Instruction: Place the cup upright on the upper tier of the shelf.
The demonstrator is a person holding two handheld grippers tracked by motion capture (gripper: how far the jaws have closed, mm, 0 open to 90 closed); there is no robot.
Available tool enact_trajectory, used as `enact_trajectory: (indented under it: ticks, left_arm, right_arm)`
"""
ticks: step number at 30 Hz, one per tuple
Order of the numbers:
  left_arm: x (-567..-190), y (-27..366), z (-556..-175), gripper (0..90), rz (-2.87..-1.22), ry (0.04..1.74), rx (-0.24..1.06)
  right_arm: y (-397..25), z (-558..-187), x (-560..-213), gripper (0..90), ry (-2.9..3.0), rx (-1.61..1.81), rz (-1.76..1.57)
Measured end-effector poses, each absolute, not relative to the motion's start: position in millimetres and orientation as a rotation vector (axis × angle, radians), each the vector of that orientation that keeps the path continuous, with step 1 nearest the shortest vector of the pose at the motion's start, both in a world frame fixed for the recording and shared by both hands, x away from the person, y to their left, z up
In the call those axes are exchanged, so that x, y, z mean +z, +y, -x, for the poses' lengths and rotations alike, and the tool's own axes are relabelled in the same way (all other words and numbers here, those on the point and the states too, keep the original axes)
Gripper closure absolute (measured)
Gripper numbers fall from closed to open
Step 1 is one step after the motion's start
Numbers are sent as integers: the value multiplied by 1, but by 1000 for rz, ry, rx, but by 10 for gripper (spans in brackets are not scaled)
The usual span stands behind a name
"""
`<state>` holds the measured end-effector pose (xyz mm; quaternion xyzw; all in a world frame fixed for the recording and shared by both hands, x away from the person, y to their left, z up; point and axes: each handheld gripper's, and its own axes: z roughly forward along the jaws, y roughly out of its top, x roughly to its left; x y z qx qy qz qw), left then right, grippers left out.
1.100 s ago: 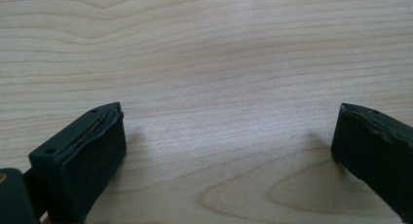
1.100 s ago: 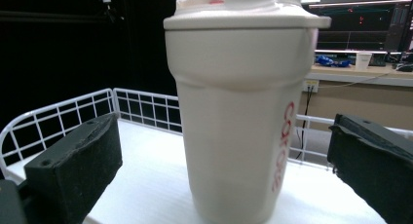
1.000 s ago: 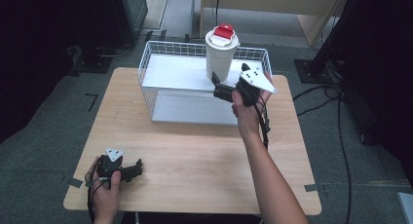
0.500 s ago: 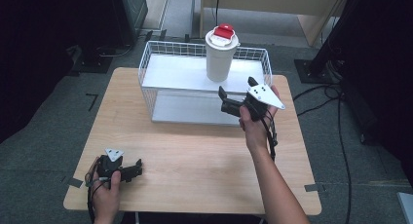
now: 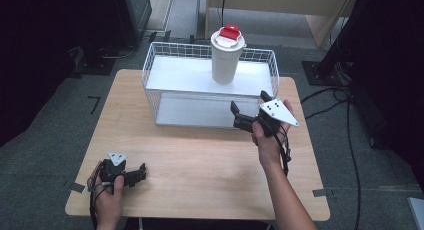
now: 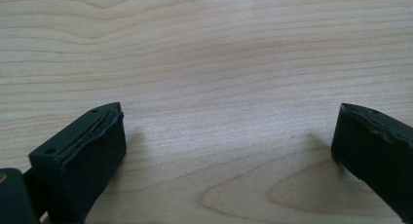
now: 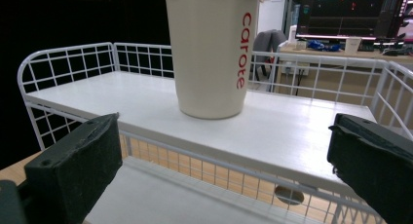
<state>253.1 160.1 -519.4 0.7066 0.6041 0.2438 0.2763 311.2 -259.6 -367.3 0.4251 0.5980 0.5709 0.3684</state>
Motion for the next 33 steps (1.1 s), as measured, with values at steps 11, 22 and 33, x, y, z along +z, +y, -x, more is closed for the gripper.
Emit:
enact_trajectory:
  ticks: [11, 22, 33]
  left_arm:
    - [-519, 160, -253, 0, -1898, 1623, 655]
    - [-520, 160, -253, 0, -1895, 1624, 655]
    - [-519, 160, -253, 0, -1899, 1623, 654]
  right_arm:
    - [-280, -296, -385, 0, 1525, 1453, -1132]
    - [-295, -283, -403, 0, 1524, 1421, -1168]
    - [-311, -271, -425, 0, 1537, 1374, -1210]
